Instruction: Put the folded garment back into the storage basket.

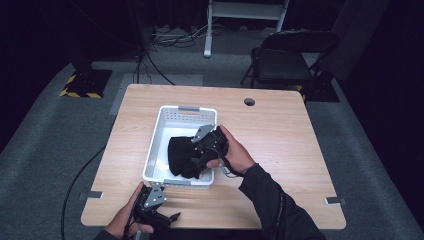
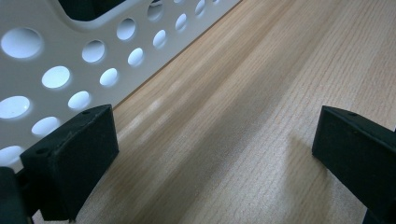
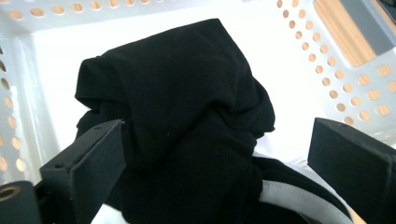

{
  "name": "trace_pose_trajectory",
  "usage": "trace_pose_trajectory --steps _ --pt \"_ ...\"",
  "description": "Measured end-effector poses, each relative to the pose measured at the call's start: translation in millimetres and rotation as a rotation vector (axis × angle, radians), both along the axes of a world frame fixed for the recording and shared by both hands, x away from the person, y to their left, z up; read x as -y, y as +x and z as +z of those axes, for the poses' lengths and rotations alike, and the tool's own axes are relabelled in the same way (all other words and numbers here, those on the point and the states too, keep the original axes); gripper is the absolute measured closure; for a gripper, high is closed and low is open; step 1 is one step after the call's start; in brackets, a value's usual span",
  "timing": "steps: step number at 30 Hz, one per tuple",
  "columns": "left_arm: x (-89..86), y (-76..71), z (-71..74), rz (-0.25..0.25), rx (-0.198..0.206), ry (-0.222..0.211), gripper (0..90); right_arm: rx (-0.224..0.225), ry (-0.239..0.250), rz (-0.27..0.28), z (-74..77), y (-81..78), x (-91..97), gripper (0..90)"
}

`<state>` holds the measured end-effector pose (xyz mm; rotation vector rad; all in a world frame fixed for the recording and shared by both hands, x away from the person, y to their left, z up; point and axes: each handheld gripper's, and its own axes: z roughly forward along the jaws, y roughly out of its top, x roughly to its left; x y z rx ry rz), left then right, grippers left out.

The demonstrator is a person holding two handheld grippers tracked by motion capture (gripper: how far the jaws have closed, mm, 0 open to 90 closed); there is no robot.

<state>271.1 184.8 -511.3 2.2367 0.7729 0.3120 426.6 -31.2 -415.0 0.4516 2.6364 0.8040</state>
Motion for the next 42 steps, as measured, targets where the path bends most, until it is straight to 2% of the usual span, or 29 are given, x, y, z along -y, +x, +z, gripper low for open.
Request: trace_pose_trajectory --steps 17,34,42 --pt "0.1 0.0 0.0 0.000 0.000 -0.001 0.2 0.037 0.007 0.019 8.5 -12.2 21.5 4.7" --pt "0.2 0.1 0.0 0.001 0.000 0.000 0.2 0.085 0.016 -0.010 21.0 -25.2 52.2 4.6" --pt "0.2 0.2 0.0 -0.001 0.000 0.000 0.2 0.092 0.019 -0.010 22.3 -31.5 63.3 4.6"
